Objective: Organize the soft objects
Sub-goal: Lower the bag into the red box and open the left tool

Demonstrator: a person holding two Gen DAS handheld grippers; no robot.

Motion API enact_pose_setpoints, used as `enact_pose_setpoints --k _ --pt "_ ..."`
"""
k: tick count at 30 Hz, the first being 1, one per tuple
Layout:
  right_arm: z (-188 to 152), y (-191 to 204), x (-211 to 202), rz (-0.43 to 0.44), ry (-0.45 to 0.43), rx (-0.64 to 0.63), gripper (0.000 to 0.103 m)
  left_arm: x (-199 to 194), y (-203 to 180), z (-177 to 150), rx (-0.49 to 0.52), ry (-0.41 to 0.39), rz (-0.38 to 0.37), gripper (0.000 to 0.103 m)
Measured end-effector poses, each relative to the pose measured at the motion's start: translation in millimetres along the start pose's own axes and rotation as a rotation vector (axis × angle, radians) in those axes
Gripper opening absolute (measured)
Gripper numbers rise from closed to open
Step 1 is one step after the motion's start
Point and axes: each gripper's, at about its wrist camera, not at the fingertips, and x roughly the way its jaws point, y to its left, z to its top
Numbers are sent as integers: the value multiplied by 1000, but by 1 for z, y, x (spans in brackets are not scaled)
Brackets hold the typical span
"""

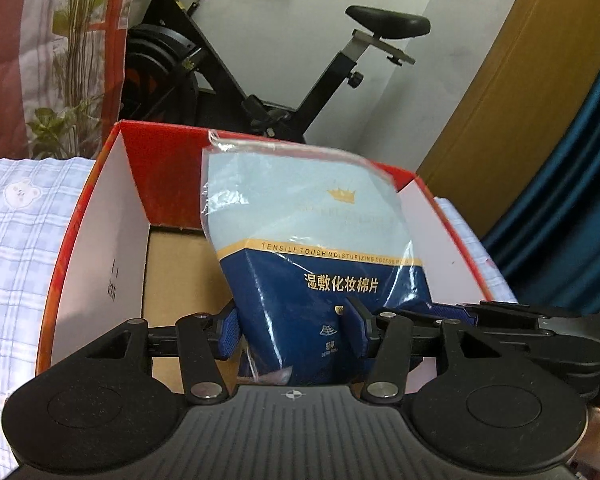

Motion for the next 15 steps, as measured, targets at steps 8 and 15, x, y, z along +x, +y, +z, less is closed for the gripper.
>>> enact_pose_setpoints --k 8,15 --pt "-11 8 -3 -82 0 -79 43 -15 0 -3 16 -12 56 62" --pt "-13 20 -32 -113 -55 -126 47 -45 -2 -3 32 -50 79 65"
